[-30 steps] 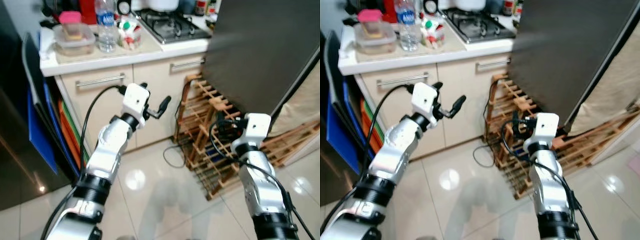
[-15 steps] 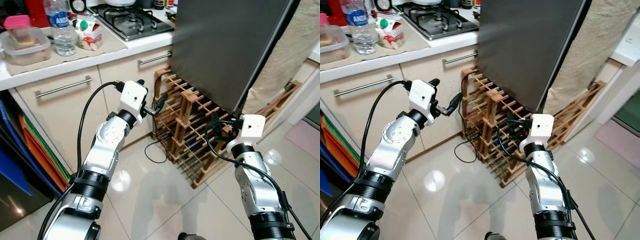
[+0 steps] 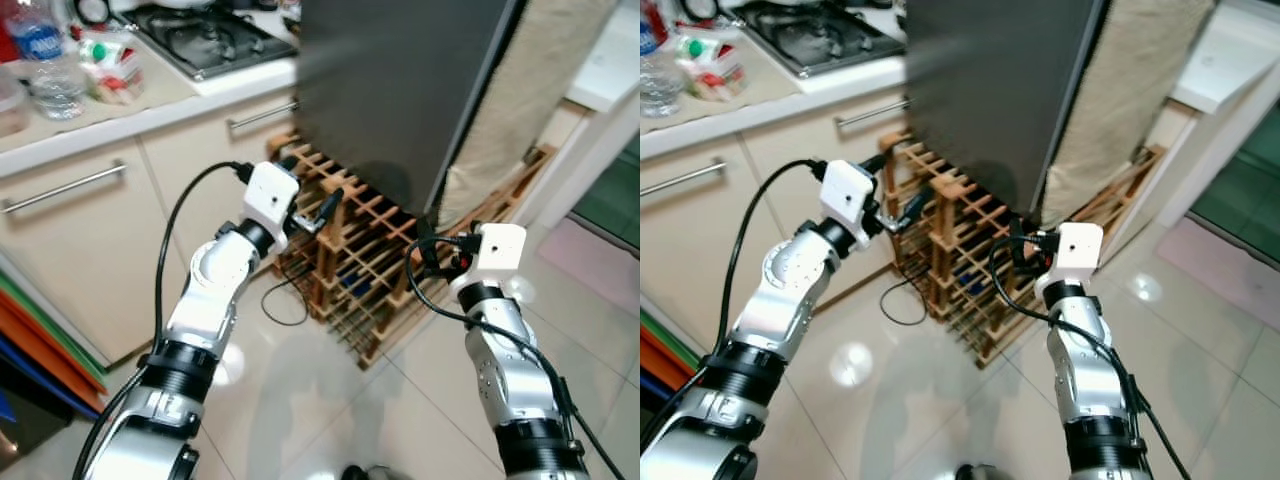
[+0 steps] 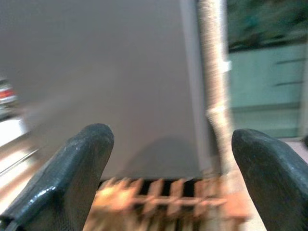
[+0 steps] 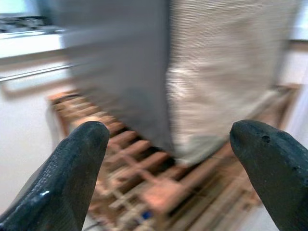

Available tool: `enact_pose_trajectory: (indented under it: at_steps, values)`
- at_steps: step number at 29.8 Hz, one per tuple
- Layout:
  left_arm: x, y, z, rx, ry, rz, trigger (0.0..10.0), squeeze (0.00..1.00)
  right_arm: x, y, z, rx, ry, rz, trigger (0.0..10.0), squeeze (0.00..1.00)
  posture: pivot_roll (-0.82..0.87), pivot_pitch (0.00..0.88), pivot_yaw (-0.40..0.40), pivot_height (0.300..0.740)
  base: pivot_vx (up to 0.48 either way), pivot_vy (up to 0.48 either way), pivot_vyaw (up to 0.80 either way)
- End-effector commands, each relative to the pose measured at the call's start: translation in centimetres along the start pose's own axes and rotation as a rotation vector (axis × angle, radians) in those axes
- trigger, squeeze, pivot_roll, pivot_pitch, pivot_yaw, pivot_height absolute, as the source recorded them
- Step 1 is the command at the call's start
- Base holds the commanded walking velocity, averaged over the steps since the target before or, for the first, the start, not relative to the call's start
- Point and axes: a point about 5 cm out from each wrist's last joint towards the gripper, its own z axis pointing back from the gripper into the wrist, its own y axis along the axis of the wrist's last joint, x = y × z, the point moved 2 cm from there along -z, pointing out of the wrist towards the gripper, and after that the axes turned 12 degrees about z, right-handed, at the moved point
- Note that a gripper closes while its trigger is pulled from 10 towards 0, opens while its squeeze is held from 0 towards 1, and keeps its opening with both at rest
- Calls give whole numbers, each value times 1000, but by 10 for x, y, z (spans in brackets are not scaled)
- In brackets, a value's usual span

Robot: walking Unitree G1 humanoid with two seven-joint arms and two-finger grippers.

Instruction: Restocking fridge

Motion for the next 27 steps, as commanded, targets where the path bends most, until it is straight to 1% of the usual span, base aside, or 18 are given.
enact_pose_trajectory:
  at_steps: [1, 5, 7, 12, 15, 19, 24, 26, 27]
  values:
    - [-1, 6, -2, 15, -13, -11, 10000, 0, 2, 0, 0, 6, -8, -4, 10000, 0, 58, 0, -21, 740, 0, 0, -581]
    - [-3, 6, -2, 14, 1, -13, 10000, 0, 1, 0, 0, 6, -6, -3, 10000, 0, 58, 0, -23, 740, 0, 0, -587]
    - [-7, 4, -3, 0, 31, -22, 10000, 0, 1, 0, 0, 6, -7, -1, 10000, 0, 57, 0, -23, 740, 0, 0, -584]
    - [-11, 2, -4, -16, 63, -23, 10000, 0, 2, -1, -1, -1, -27, 10, 10000, 0, 57, 0, -24, 740, 0, 0, -577]
    - [-12, 1, -5, -20, 71, -12, 10000, 0, 2, 0, -1, 0, -20, 34, 10000, 0, 55, 0, -24, 740, 0, 0, 0]
    - [-14, -1, -5, -24, 99, 6, 10000, 0, 2, -1, 0, -1, -21, 41, 10000, 0, 54, 0, -24, 740, 0, 0, 0]
    - [-14, -1, -5, -25, 102, 2, 10000, 0, 3, -2, 0, 0, -26, 49, 10000, 0, 53, 0, -22, 740, 0, 0, 0]
    - [-12, 0, -6, -16, 100, -4, 10000, 0, 6, 0, 0, 7, -39, 54, 10000, 0, 53, 0, -23, 740, 472, 0, 0]
    - [-13, 0, -6, -9, 111, 9, 10000, 0, 7, 1, 0, 13, -46, 57, 10000, 0, 51, 0, -23, 740, 480, 0, 0]
